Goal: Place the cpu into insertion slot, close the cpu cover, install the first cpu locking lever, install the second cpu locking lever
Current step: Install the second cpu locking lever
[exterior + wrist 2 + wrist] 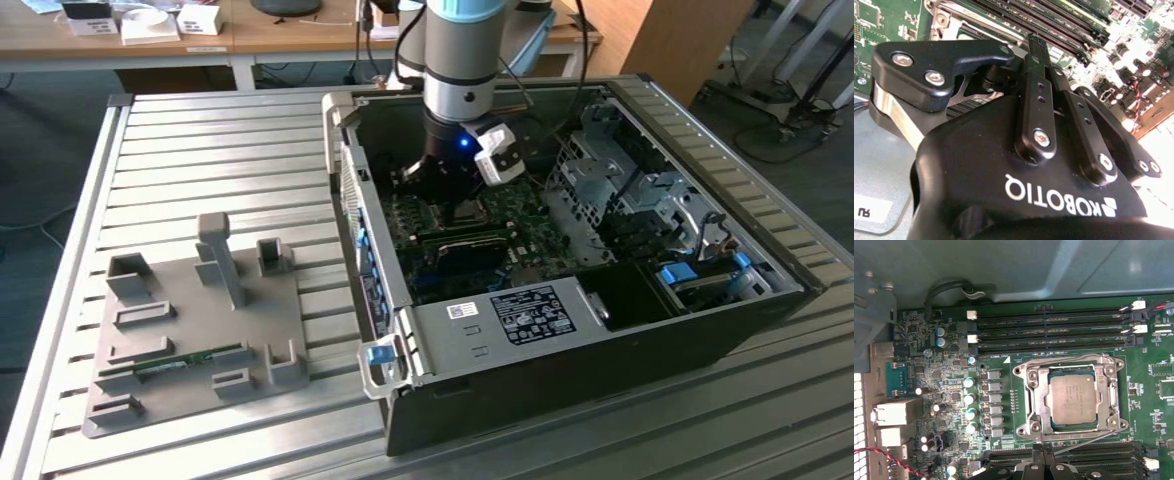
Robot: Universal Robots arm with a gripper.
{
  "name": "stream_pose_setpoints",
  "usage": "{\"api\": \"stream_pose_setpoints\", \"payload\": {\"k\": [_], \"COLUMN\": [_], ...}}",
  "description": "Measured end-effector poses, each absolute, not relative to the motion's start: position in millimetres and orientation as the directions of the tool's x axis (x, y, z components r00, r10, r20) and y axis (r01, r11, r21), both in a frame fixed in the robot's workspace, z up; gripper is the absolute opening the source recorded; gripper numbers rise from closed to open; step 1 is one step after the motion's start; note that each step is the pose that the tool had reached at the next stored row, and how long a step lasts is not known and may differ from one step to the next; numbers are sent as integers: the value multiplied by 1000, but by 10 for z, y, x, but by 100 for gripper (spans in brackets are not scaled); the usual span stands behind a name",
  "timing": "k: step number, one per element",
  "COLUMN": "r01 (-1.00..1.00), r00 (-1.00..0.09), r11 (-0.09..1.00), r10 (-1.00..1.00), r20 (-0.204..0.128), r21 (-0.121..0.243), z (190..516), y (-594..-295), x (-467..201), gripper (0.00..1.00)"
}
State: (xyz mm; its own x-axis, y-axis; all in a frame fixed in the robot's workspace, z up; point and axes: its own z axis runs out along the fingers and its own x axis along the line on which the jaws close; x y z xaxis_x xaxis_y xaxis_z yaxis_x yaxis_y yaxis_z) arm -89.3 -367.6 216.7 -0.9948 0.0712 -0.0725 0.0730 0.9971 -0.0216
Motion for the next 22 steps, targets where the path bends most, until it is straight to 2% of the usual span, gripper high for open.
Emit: {"api": "stream_pose_setpoints", "payload": {"k": [13, 18, 22], "r01": [68, 68, 68], "r00": [-995, -995, -995], "r11": [997, 997, 997], "r10": [67, 70, 70], "r20": [-74, -71, -71], "r21": [-20, 27, 31], "z": [2102, 2101, 2097], "y": [-3677, -3677, -3677], "x": [-943, -944, -945], "gripper": [11, 11, 11]}}
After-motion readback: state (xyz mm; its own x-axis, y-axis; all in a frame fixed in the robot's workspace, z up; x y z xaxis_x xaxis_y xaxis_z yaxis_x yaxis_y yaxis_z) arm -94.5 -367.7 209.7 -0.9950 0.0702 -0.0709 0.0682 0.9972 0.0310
